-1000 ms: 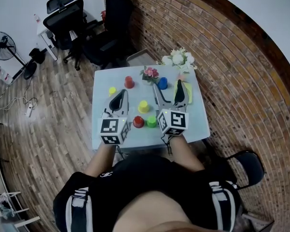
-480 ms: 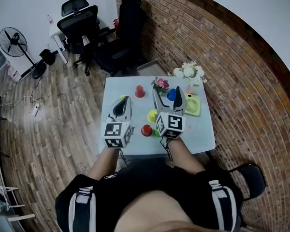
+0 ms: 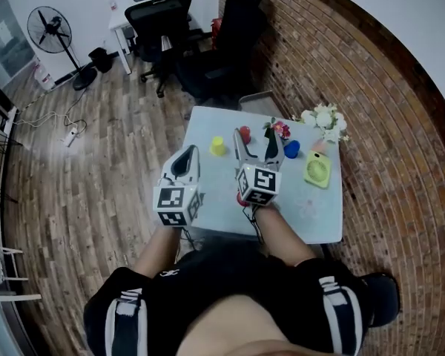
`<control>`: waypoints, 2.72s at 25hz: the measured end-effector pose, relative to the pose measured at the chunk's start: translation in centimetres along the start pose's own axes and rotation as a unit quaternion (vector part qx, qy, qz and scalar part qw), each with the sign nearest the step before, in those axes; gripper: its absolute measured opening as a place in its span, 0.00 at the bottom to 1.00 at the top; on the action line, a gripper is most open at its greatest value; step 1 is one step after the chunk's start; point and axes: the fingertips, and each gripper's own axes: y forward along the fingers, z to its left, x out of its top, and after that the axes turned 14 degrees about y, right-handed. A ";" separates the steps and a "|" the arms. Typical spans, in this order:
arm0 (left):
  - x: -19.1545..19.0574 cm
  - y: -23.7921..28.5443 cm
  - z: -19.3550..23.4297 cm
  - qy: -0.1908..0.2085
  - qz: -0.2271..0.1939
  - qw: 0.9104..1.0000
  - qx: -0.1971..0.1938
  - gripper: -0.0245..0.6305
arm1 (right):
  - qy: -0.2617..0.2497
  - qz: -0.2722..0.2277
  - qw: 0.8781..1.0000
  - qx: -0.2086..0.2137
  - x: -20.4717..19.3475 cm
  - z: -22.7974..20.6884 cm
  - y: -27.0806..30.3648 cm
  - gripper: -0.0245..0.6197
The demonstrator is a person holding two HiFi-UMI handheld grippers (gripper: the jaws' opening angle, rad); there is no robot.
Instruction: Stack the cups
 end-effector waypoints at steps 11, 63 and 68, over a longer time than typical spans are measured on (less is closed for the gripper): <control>-3.2 -2.8 7.0 -0.014 0.025 0.999 0.046 0.04 | 0.008 0.044 0.999 -0.002 -7.1 5.3 5.0 0.65; -15.7 3.0 14.0 -0.046 0.129 0.990 0.012 0.04 | -0.018 0.298 0.944 -0.140 -33.9 -0.9 11.8 0.42; -14.2 2.4 13.3 -0.042 0.115 0.992 0.014 0.04 | -0.020 0.269 0.958 -0.099 -29.7 1.6 12.1 0.42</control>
